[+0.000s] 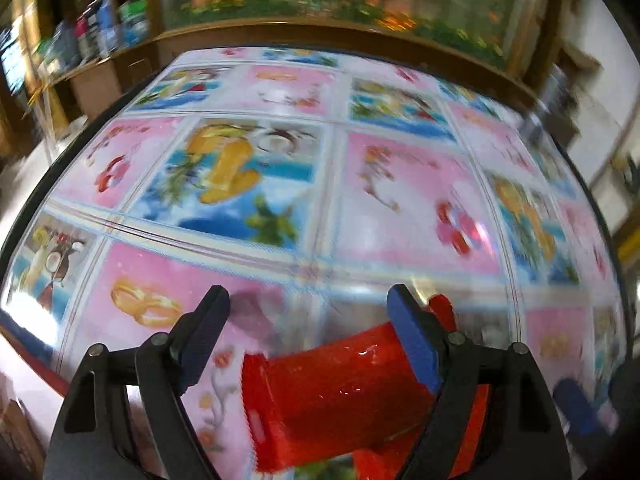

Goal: Organize snacks
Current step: 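Reach both grippers back toward the two plain red packs on the table, then grasp plain red pack with left gripper while right gripper grasps gold-text red pack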

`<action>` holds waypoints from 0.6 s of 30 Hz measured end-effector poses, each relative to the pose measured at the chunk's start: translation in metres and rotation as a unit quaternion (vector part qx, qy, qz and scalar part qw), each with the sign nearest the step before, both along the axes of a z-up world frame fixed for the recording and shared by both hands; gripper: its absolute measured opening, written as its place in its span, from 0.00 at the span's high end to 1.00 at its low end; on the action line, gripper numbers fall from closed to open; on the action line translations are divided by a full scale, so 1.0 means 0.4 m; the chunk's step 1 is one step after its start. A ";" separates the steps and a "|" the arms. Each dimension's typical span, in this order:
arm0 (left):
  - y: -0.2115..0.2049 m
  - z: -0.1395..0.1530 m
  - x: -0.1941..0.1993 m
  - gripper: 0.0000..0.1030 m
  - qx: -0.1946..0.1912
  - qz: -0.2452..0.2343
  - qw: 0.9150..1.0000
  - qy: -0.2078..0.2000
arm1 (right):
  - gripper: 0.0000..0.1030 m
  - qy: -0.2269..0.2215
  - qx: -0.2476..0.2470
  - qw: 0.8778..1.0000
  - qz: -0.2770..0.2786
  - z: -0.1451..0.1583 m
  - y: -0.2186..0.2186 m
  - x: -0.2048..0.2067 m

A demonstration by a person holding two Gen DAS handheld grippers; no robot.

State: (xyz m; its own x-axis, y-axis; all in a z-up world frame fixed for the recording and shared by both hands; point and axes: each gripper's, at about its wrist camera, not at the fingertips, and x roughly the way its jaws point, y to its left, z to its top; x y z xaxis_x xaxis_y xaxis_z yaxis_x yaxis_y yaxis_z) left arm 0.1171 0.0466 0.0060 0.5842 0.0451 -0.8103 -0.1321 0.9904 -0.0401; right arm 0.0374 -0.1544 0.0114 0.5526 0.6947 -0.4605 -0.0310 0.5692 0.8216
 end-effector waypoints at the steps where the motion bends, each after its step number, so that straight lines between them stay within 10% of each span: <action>1: -0.014 0.000 -0.009 0.21 0.001 -0.014 1.000 0.001 | 0.39 0.007 0.000 1.000 0.001 -0.006 0.001 0.003; 18: -0.068 0.062 -0.322 0.21 -0.038 -0.113 0.993 -0.008 | 0.39 0.004 -0.021 0.999 -0.023 0.010 -0.062 -0.010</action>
